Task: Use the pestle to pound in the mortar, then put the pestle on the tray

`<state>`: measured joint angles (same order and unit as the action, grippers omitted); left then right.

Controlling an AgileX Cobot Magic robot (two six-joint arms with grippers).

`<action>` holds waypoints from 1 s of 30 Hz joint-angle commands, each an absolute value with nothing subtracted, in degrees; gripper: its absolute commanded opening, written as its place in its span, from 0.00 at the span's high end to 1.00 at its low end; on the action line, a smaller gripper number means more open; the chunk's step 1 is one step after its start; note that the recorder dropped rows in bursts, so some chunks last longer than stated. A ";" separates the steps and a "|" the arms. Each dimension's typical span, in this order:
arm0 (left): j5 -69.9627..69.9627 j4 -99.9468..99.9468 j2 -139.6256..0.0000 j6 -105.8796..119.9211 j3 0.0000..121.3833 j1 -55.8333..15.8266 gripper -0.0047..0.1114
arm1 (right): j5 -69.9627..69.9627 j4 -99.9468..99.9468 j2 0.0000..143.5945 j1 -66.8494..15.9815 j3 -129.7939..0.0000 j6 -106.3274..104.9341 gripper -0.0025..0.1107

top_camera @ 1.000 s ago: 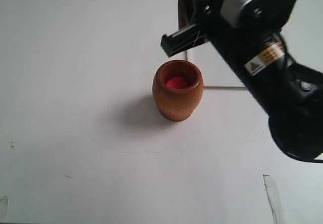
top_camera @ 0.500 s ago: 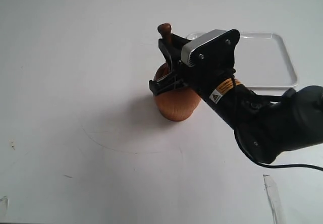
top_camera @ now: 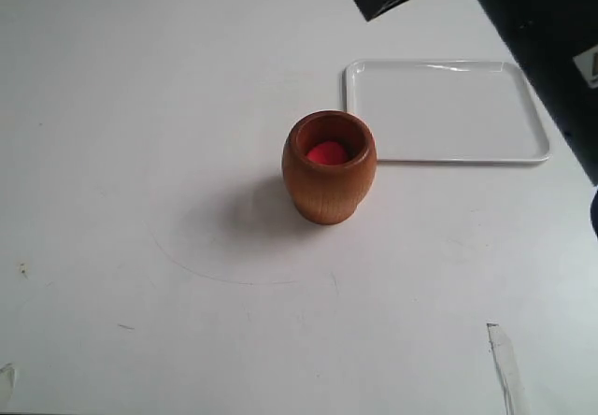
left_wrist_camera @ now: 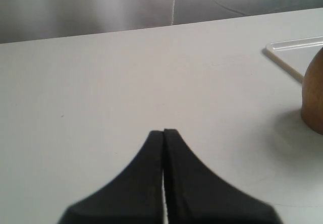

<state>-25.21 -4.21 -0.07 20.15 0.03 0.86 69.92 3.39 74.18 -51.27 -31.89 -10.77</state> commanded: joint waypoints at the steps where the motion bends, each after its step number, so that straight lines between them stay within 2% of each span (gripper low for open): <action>1: -25.03 -3.79 0.00 19.68 0.00 0.42 0.96 | 67.29 2.85 75.44 -51.19 -32.12 -12.20 0.98; 14: -25.03 -3.79 0.00 19.68 0.00 0.42 0.96 | 67.24 8.30 101.52 -51.19 -32.12 -9.56 0.98; 19: -25.03 -3.79 0.00 19.68 0.00 0.42 0.96 | 66.55 9.62 107.10 -51.32 -32.12 -8.35 0.98; 26: -25.03 -3.79 0.00 19.68 0.00 0.42 0.96 | 69.96 9.86 104.00 -51.32 -32.12 -8.50 0.98; 30: -25.03 -3.79 0.00 19.68 0.00 0.42 0.96 | 69.96 8.45 93.65 -51.32 -32.83 -8.74 0.98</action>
<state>-25.21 -4.21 -0.07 20.15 0.03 0.86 67.73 9.60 100.30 -51.27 -32.33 -8.77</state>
